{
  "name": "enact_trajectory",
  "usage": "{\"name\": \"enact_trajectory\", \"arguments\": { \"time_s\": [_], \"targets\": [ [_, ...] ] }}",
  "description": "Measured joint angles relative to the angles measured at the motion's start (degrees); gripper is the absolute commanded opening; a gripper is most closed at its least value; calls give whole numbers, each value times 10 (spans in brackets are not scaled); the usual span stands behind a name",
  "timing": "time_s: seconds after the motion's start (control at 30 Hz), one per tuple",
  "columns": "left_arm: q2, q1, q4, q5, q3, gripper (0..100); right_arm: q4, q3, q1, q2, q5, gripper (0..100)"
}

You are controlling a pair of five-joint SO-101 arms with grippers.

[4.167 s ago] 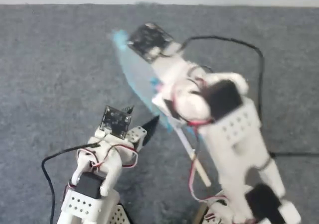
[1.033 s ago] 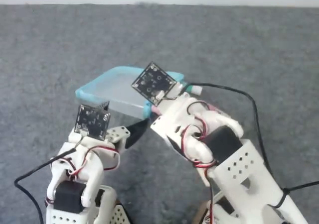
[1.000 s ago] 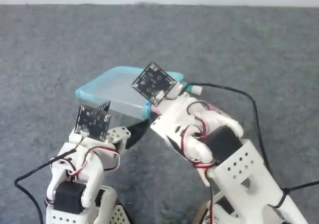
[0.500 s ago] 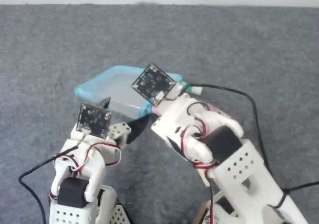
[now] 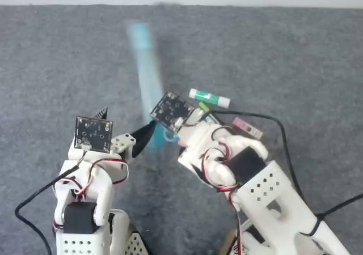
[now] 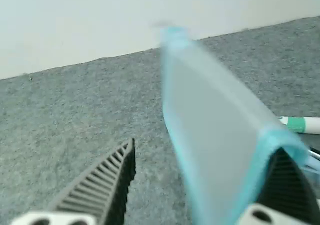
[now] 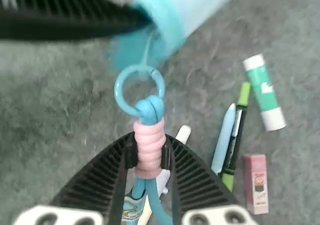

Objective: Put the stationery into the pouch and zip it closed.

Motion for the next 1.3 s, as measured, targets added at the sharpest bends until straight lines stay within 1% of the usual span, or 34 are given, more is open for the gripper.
{"name": "enact_trajectory", "arguments": {
  "time_s": [0.43, 0.57, 0.63, 0.7, 0.77, 0.83, 0.93, 1.0, 1.07, 1.13, 1.3],
  "targets": [
    [0, -1, 0, 0, 1, 386, -9, 14, 1, 1, 4, 6],
    [-2, -1, -46, 0, 51, 386, 0, 1, 25, 1, 4, 6],
    [0, -1, -84, 0, 82, 386, 26, -42, 34, 1, 4, 6],
    [0, -1, -107, 0, 100, 386, 65, -115, 35, 2, 4, 6],
    [-4, -2, -113, 2, 103, 386, 106, -208, 35, 13, 4, 6],
    [0, 18, -110, 0, 104, 385, 151, -315, 34, 46, -1, 6],
    [0, 77, -91, 0, 116, 374, 205, -444, 5, 123, -17, 7],
    [0, 103, -78, 0, 116, 359, 215, -472, -33, 178, -17, 7],
    [0, 108, -70, 0, 116, 359, 215, -474, -73, 218, -17, 7],
    [0, 112, -68, 0, 116, 358, 211, -459, -97, 225, -17, 7],
    [0, 111, -53, 0, 112, 357, 154, -342, -110, 182, -3, 7]
  ]
}}
